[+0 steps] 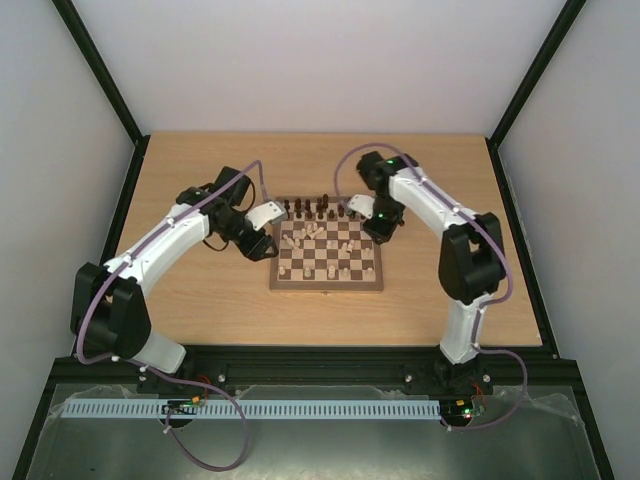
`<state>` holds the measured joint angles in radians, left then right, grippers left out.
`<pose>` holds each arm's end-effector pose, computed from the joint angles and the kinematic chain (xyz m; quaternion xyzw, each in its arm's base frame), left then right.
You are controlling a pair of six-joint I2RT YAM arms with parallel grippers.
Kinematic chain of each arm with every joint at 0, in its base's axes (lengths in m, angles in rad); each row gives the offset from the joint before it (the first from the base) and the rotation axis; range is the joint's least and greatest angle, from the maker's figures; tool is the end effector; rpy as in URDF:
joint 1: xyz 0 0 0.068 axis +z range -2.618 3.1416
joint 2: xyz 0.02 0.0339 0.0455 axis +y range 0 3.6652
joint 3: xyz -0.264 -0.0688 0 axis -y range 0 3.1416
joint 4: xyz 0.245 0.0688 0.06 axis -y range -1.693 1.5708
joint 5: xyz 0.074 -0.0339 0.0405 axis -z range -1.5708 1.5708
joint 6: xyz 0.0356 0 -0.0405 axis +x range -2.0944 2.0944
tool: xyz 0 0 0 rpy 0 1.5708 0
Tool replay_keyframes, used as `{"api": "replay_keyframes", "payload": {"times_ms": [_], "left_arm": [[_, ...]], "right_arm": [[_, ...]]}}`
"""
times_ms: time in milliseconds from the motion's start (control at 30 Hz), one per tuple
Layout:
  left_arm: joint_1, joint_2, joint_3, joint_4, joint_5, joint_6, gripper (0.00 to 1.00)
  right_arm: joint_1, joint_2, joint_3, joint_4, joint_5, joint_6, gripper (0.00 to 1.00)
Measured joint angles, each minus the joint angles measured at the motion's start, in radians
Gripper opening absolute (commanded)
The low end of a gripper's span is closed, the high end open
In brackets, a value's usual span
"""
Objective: Set up the chess pieces on the board
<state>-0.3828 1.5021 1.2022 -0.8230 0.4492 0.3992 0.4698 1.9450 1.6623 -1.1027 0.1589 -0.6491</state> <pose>0.2721 -0.1262 0.2662 0.4080 0.8600 -0.2154 0.2183 0.3491 0.1709 0.2412 -0.5205 0.8451 -0.0870 0.0848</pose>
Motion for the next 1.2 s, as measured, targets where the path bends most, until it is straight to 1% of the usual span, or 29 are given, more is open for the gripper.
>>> {"api": "replay_keyframes", "payload": {"times_ms": [133,200,300,467,633,933,1000,1200], "left_arm": [[-0.011,0.006,-0.024,-0.01,0.023,0.109,0.47],[-0.016,0.014,-0.027,-0.016,0.023,0.134,0.46],[-0.028,0.034,-0.03,-0.01,0.021,0.161,0.47],[-0.06,0.045,-0.076,0.025,0.006,0.169,0.49],[-0.085,0.054,-0.106,0.055,-0.007,0.164,0.5],[-0.09,0.083,-0.133,0.105,-0.041,0.158,0.5],[-0.092,0.091,-0.133,0.117,-0.046,0.155,0.5],[-0.109,0.12,-0.132,0.138,-0.05,0.142,0.5]], "right_arm": [[-0.107,-0.109,-0.155,0.147,-0.193,0.056,0.39],[-0.133,-0.17,-0.225,0.212,-0.261,0.093,0.39],[-0.134,-0.231,-0.275,0.292,-0.355,0.145,0.38],[-0.128,-0.24,-0.313,0.366,-0.455,0.187,0.38],[-0.128,-0.212,-0.325,0.372,-0.479,0.192,0.41],[-0.103,-0.167,-0.338,0.377,-0.451,0.191,0.4],[-0.096,-0.156,-0.342,0.38,-0.427,0.198,0.38],[-0.088,-0.108,-0.343,0.397,-0.386,0.221,0.29]]}}
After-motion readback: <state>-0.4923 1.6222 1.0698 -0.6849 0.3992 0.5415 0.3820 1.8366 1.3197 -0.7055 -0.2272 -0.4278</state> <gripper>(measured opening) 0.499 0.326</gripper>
